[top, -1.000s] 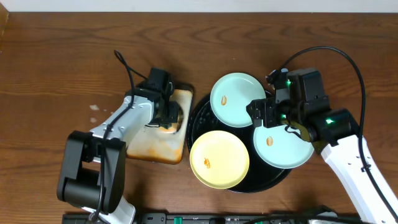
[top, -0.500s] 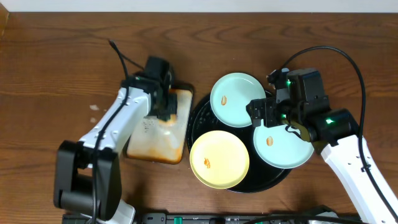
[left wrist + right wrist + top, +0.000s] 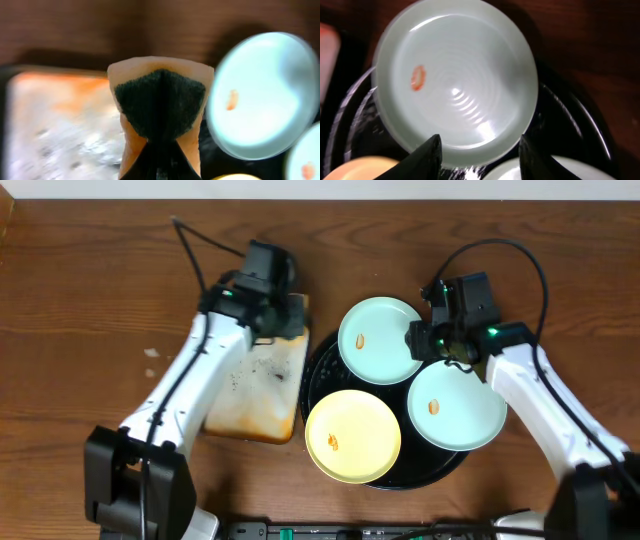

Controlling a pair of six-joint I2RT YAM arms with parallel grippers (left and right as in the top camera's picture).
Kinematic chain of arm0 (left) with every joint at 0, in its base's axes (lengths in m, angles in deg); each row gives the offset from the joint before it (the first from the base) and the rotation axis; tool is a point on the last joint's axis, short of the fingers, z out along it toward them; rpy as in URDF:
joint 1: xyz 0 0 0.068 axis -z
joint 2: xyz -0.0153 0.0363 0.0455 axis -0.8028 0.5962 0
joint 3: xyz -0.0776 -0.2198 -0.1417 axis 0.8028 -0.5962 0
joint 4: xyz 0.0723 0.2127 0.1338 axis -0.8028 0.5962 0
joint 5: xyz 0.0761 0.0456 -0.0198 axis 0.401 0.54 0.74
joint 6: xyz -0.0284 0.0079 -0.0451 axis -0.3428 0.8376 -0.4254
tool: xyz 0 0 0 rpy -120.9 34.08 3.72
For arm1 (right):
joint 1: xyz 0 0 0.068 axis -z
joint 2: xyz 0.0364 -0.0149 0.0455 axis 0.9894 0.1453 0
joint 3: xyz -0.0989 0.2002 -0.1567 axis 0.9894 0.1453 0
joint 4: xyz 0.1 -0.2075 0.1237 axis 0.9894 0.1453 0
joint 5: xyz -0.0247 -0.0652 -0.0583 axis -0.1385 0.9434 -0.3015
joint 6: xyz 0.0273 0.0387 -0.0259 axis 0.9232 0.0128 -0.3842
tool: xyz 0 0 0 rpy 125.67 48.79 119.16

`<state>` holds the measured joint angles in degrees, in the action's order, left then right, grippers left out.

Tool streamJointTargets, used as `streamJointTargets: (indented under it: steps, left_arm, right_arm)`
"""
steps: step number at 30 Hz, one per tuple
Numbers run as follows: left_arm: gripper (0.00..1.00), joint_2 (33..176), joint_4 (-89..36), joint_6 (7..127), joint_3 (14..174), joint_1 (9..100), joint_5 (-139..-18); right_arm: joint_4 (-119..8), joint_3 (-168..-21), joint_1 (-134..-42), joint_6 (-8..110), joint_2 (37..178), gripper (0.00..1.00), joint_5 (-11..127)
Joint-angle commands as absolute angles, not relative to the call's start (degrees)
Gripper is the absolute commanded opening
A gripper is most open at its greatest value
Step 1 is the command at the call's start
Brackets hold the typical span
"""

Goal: Clean dirty plates on tray and stack at the side
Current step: 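Move the sponge over the top pale green plate with the left gripper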

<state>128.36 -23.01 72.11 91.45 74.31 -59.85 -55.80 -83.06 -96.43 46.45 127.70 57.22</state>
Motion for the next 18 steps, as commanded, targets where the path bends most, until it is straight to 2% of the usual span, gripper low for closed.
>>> streamJointTargets:
  steps: [1,3,5,10,12,15,18]
  left_arm:
    - [0.07,128.9,-25.6,70.2,93.4,79.6,-60.6]
    - [0.07,129.1,-27.6,69.3,93.4,82.3,-59.9]
    - [0.07,129.2,-29.5,67.8,93.4,84.0,-59.3]
    - [0.07,130.3,-33.9,65.1,93.4,86.1,-59.3]
    - [0.07,131.4,-35.5,64.7,93.5,87.0,-59.3]
    - [0.07,133.8,-36.7,62.7,93.6,88.1,-59.4]
    - [0.08,136.6,-37.9,62.7,93.6,89.0,-60.9]
  right_arm:
    - [-58.1,-84.0,-95.4,44.6,132.3,0.46,60.4]
    - [-60.5,-84.0,-94.8,44.6,135.2,0.44,63.7]
    - [-62.4,-84.0,-93.9,43.6,137.8,0.48,63.0]
    - [-63.4,-84.0,-92.7,43.1,141.9,0.50,62.5]
    - [-63.6,-84.0,-92.5,42.5,142.9,0.49,62.3]
    - [-64.4,-84.0,-92.4,42.5,143.6,0.38,62.3]
    - [-65.5,-84.0,-92.4,42.5,143.6,0.38,62.3]
